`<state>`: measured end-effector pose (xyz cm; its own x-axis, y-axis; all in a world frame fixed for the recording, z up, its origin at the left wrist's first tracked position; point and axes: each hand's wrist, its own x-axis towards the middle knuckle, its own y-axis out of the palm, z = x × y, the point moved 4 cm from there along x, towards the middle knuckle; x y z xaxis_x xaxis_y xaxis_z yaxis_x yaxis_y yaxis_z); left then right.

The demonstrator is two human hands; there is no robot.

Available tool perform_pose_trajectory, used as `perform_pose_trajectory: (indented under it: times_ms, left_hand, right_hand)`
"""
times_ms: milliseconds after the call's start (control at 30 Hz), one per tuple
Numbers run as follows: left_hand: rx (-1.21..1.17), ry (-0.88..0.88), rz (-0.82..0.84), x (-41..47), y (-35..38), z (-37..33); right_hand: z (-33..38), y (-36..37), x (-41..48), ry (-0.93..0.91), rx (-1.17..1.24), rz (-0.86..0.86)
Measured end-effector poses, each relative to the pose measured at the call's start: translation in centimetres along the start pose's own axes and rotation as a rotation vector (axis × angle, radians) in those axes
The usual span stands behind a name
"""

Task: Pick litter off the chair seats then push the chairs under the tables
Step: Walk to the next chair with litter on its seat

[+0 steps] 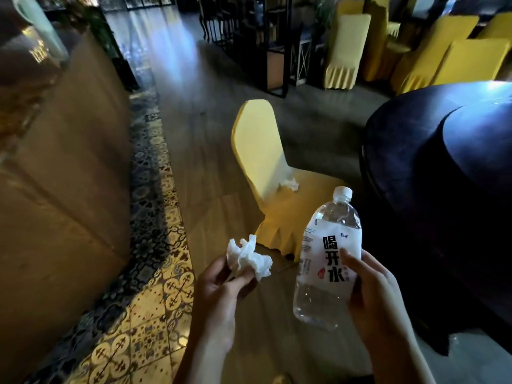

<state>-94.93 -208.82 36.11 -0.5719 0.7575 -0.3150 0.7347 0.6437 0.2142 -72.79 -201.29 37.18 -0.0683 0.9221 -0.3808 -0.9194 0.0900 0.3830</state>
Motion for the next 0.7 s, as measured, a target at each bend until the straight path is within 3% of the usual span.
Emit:
perform_pose_trajectory:
  times_ms: [400,700]
  left_hand:
    - [0.036,-0.149,0.059,19.1,12.1,0.3]
    - [0.043,-0.214,0.136,40.2,22.5,0.2]
  right_hand:
    - [3.6,1.8,19.1,0.064,0.097,-0.150]
    - [7.1,6.4,39.7,0.061,-0.023,-0.258]
